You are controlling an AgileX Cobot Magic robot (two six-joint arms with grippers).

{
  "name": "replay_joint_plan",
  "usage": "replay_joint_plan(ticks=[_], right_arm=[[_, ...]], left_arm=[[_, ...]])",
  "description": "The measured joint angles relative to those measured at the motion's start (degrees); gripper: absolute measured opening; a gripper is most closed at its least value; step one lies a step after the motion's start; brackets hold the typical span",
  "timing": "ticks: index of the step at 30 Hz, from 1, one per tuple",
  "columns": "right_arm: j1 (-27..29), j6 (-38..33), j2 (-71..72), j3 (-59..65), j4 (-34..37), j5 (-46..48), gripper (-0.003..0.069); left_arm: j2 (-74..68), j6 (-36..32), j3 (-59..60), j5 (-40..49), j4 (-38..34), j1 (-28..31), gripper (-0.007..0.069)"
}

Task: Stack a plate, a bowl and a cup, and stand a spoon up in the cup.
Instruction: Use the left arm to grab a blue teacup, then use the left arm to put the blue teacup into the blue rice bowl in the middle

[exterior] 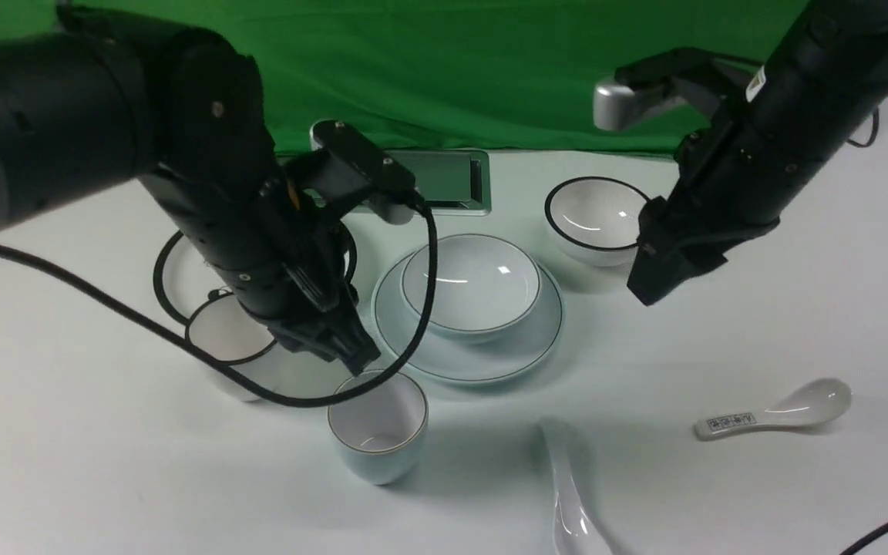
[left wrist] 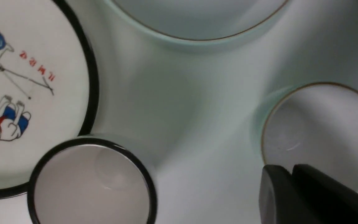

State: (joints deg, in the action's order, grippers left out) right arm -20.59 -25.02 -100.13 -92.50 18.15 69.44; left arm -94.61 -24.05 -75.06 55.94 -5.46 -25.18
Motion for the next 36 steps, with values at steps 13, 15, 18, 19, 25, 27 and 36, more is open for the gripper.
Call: replay_joint_plan(ticks=[13, 15, 18, 19, 25, 27, 36], right_arm=[[0.0, -0.1, 1.8, 5.0, -0.2, -2.9, 0.0426], [0.0, -0.1, 1.8, 5.0, -0.2, -3.1, 0.0426], [0.0, -0.1, 1.8, 5.0, -0.3, -3.2, 0.0426], [0.0, -0.1, 1.8, 5.0, -0.3, -3.2, 0.0426], [0.0, 0.1, 1.8, 5.0, -0.3, -1.6, 0.0426], [0.0, 0.1, 1.8, 5.0, -0.3, -1.3, 0.0426], [0.0, 1.8, 1.8, 5.0, -0.3, -0.9, 0.0426]], left_arm=[[-7.4, -0.1, -0.1, -3.3, -3.0, 0.0, 0.0406], [-8.7, 0.1, -0.1, -3.3, -2.7, 0.0, 0.038], [-11.0, 0.1, -0.1, -3.4, -2.6, 0.0, 0.0231], [-11.4, 0.2, -0.1, -3.4, -2.6, 0.0, 0.0153], [-9.8, 0.4, -5.4, -0.4, -2.3, 0.0, -0.0009], [-8.7, 0.9, -9.7, 0.1, -2.5, 0.0, -0.0009], [-18.3, 2.7, -32.7, 3.1, -4.2, 0.0, -0.0009]])
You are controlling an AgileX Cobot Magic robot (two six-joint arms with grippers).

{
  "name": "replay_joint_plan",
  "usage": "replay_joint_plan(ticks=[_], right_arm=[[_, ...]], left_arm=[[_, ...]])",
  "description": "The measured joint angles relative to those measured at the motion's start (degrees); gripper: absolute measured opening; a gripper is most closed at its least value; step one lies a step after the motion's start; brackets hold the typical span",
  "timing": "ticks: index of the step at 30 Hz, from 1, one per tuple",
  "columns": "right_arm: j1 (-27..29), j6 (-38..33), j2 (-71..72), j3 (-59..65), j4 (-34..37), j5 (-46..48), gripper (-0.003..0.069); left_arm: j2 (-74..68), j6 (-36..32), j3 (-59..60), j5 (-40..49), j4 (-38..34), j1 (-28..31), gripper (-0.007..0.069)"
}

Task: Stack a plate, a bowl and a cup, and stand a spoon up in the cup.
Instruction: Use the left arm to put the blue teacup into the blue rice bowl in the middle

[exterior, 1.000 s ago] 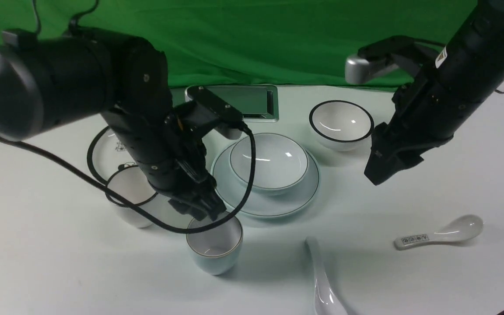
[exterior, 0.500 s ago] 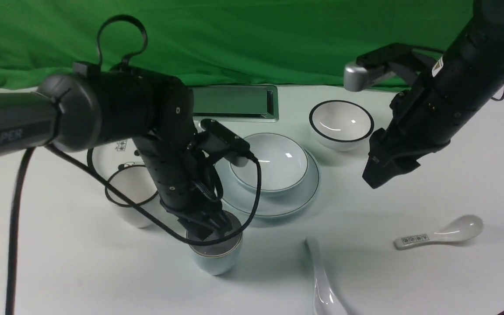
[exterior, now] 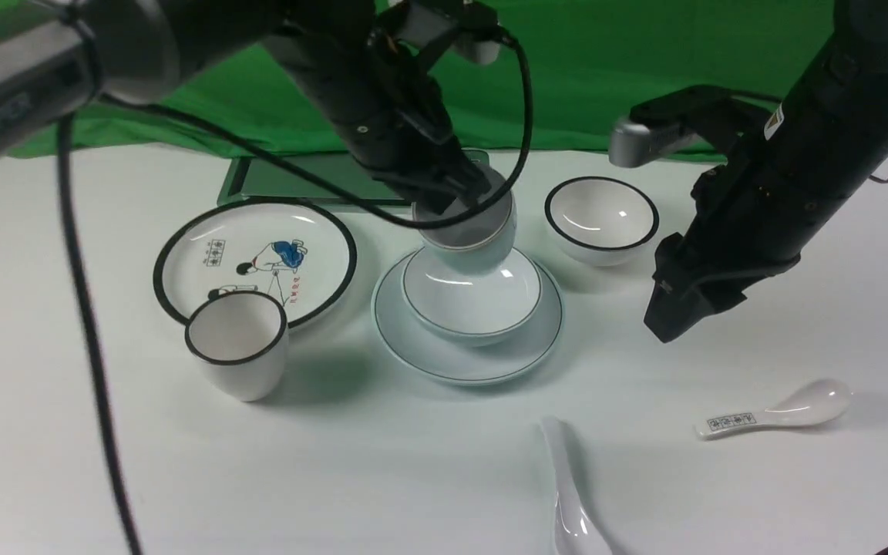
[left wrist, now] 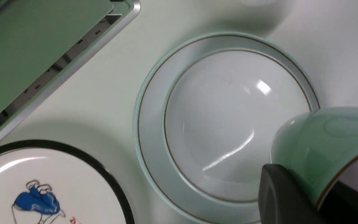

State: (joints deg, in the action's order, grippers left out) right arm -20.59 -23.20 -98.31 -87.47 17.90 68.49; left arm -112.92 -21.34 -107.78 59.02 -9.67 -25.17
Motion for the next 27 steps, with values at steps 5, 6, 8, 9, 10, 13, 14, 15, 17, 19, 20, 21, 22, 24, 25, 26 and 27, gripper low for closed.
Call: replay_joint_plan(ticks=[5, 6, 8, 9, 10, 13, 14, 15, 17, 19, 20, 21, 22, 24, 25, 26, 27], right_arm=[[0.0, 0.8, 0.0, 0.0, 0.0, 0.8, 0.0426], [0.0, 0.8, 0.0, 0.0, 0.0, 0.8, 0.0426], [0.0, 0.8, 0.0, 0.0, 0.0, 0.8, 0.0426], [0.0, 0.8, 0.0, 0.0, 0.0, 0.8, 0.0426], [0.0, 0.8, 0.0, 0.0, 0.0, 0.8, 0.0426], [0.0, 0.9, 0.0, 0.0, 0.0, 0.8, 0.0426], [0.0, 0.9, 0.0, 0.0, 0.0, 0.8, 0.0426], [0.0, 0.9, 0.0, 0.0, 0.0, 0.8, 0.0426], [0.0, 0.9, 0.0, 0.0, 0.0, 0.7, 0.0426], [0.0, 0.9, 0.0, 0.0, 0.0, 0.8, 0.0426], [0.0, 0.9, 0.0, 0.0, 0.0, 0.8, 0.0426], [0.0, 0.9, 0.0, 0.0, 0.0, 0.8, 0.0426], [0.0, 0.9, 0.0, 0.0, 0.0, 0.8, 0.0426], [-0.2, 0.9, 0.4, 0.0, -0.1, 0.8, 0.0426], [-0.4, 1.0, 0.8, 0.1, -0.3, 0.8, 0.0426], [-0.9, 1.1, 1.4, 0.1, -0.4, 0.8, 0.0426], [-1.6, 1.2, 2.1, 0.2, -0.6, 0.8, 0.0426]], left_arm=[[-12.1, 1.0, -12.6, 7.2, 1.5, 0.0, -0.0009], [-14.3, 1.5, -14.3, 8.6, 2.0, 0.0, -0.0009], [-17.8, 2.0, -17.8, 10.1, 3.0, 0.0, -0.0009], [-19.1, 2.6, -19.3, 10.3, 3.6, 0.0, -0.0008], [-20.0, 2.9, -20.0, 10.4, 3.8, 0.0, -0.0008], [-21.4, 3.3, -20.9, 10.4, 4.0, 0.1, -0.0003], [-21.5, 3.4, -21.1, 10.5, 3.9, 0.1, 0.0002], [-21.5, 3.4, -21.1, 10.5, 3.9, 0.1, 0.0011], [-21.6, 3.4, -21.1, 10.5, 3.9, 0.1, 0.005], [-21.5, 3.8, -21.2, 10.5, 3.9, 0.1, 0.0108], [-21.4, 4.2, -21.2, 10.5, 3.9, 0.1, 0.0131], [-21.2, 4.7, -21.3, 10.5, 3.9, 0.1, 0.0181], [-20.5, 5.0, -21.4, 10.6, 3.8, 0.1, 0.0233], [-18.5, 5.6, -21.5, 10.7, 3.8, 0.1, 0.0318], [-16.9, 5.9, -21.6, 10.7, 3.8, 0.1, 0.0341], [-15.4, 6.0, -21.6, 10.7, 3.8, 0.1, 0.0377], [-13.2, 6.2, -21.6, 10.7, 3.8, 0.1, 0.0407]])
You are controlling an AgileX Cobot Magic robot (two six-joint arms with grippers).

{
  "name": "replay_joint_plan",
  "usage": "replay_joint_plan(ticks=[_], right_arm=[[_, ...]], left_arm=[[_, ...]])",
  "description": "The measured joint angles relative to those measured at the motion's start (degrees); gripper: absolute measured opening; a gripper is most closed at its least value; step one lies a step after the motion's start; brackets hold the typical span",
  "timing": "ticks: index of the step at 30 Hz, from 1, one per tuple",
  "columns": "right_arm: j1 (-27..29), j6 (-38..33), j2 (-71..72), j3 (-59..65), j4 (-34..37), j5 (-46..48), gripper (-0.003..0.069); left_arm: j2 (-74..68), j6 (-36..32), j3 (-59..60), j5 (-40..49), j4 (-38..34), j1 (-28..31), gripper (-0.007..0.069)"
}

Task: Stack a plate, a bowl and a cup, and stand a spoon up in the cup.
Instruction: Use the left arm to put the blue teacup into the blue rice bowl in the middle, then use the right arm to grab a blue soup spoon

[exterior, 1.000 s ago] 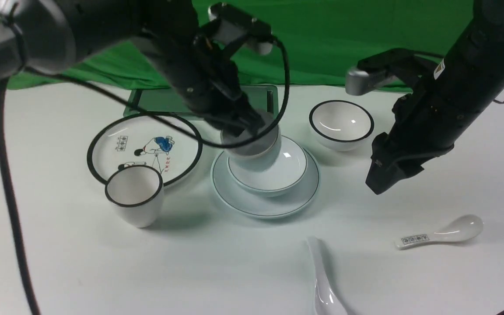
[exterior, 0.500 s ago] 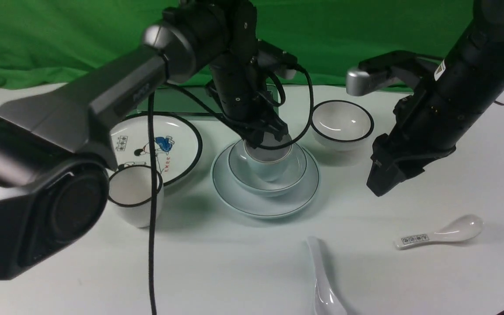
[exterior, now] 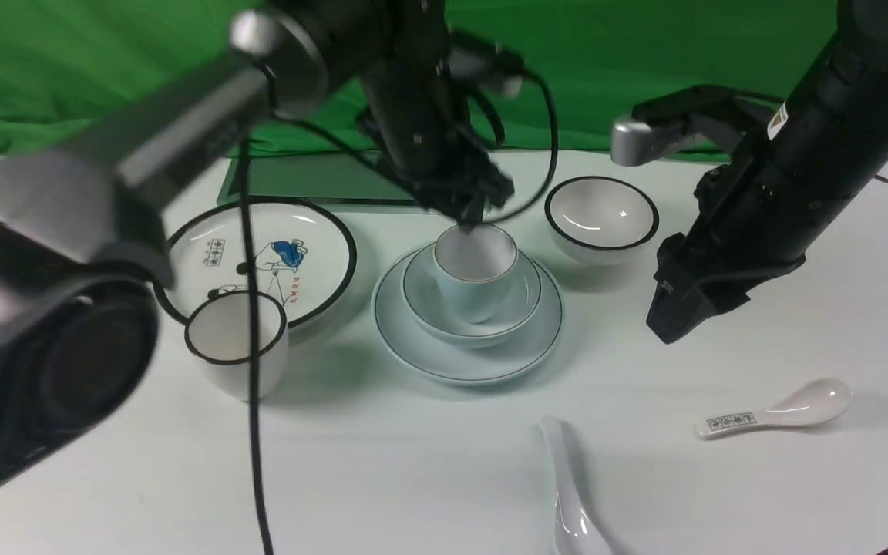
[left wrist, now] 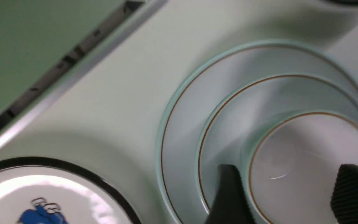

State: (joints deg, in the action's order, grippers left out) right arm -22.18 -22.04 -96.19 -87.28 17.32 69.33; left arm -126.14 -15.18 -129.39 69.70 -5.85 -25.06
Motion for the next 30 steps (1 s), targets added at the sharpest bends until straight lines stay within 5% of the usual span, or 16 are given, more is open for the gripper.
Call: replay_joint_plan(ticks=[7, 11, 14, 19, 24, 30], right_arm=[[-8.2, 0.1, 6.4, 5.5, -0.1, -0.2, 0.0426], [-14.1, 2.1, 8.1, 11.9, -2.1, -5.4, 0.0426], [-17.1, 5.9, 7.5, 16.8, -4.3, -14.7, 0.0426], [-16.9, 14.8, 2.7, 18.8, -7.0, -25.7, 0.0472], [-14.0, 19.7, -3.7, 19.0, -8.4, -30.5, 0.0559], [-12.7, 21.5, -10.6, 19.0, -8.5, -32.8, 0.0571]], left_arm=[[14.0, 4.1, 0.0, -0.2, 4.1, -0.1, 0.0437], [24.2, 5.6, 6.7, -0.4, 7.1, -0.1, 0.0318], [33.6, 5.8, 17.4, -0.3, 9.3, -0.1, 0.0159], [46.0, 5.9, 37.4, -0.9, 8.2, -0.1, -0.0017], [55.7, 6.0, 54.8, -6.8, 4.6, -0.1, -0.0036], [64.6, 6.0, 69.7, -14.3, 5.1, -0.1, -0.0036]])
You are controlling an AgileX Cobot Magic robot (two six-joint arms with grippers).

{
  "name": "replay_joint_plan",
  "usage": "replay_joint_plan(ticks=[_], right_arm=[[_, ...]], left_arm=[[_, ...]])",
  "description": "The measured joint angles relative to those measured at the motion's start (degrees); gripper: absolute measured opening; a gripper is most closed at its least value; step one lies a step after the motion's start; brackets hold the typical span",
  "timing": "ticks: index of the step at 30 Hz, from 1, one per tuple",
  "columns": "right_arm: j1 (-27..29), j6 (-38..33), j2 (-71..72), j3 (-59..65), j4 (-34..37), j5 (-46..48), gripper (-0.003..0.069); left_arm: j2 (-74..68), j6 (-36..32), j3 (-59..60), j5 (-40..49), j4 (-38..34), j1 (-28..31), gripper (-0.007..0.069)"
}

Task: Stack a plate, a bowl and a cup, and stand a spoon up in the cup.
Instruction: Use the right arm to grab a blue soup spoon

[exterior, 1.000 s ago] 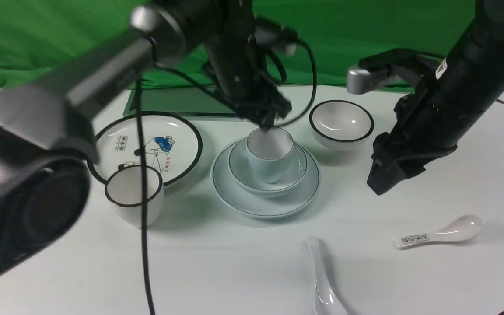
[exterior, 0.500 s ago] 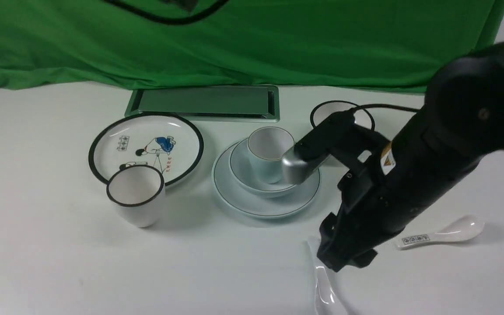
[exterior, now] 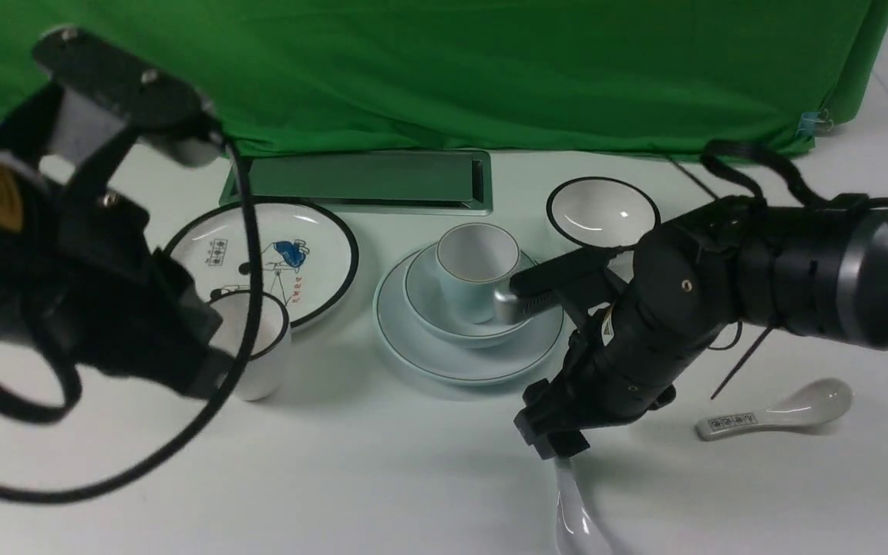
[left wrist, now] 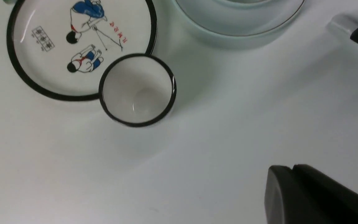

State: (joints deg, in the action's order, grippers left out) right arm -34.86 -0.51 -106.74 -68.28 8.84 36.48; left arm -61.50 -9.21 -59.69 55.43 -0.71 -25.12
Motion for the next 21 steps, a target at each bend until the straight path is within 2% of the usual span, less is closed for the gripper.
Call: replay_joint_plan(ticks=[6, 8, 10, 13, 14, 18, 21], right_arm=[[-0.2, 0.5, -2.7, -0.3, -0.4, -0.7, 0.0568], [-0.3, 0.5, -2.7, -0.3, -0.4, -0.6, 0.0519], [-0.3, 0.5, -2.7, -0.3, -0.4, -0.6, 0.0421], [-0.3, -1.4, -2.1, -0.3, 0.0, 0.8, 0.0186], [-0.3, -2.2, -1.2, -0.1, 0.0, 1.9, 0.0167], [-0.3, -3.7, 4.3, 0.1, -0.1, 2.2, 0.0175], [-0.3, -4.6, 10.3, 0.1, -0.1, -4.2, 0.0175]], left_arm=[[2.4, 0.0, 4.4, -1.4, 0.7, 0.0, -0.0036], [2.5, 0.1, 4.7, -1.4, 0.7, 0.0, -0.0036], [2.5, 0.2, 4.7, -1.5, 0.7, 0.0, -0.0036], [2.5, 0.2, 4.7, -1.5, 0.7, 0.0, -0.0036], [2.5, 0.2, 4.7, -1.5, 0.7, 0.0, -0.0036], [2.5, 0.2, 4.7, -1.4, 0.7, 0.0, -0.0032], [2.5, 0.2, 4.7, -1.4, 0.7, 0.0, -0.0032]])
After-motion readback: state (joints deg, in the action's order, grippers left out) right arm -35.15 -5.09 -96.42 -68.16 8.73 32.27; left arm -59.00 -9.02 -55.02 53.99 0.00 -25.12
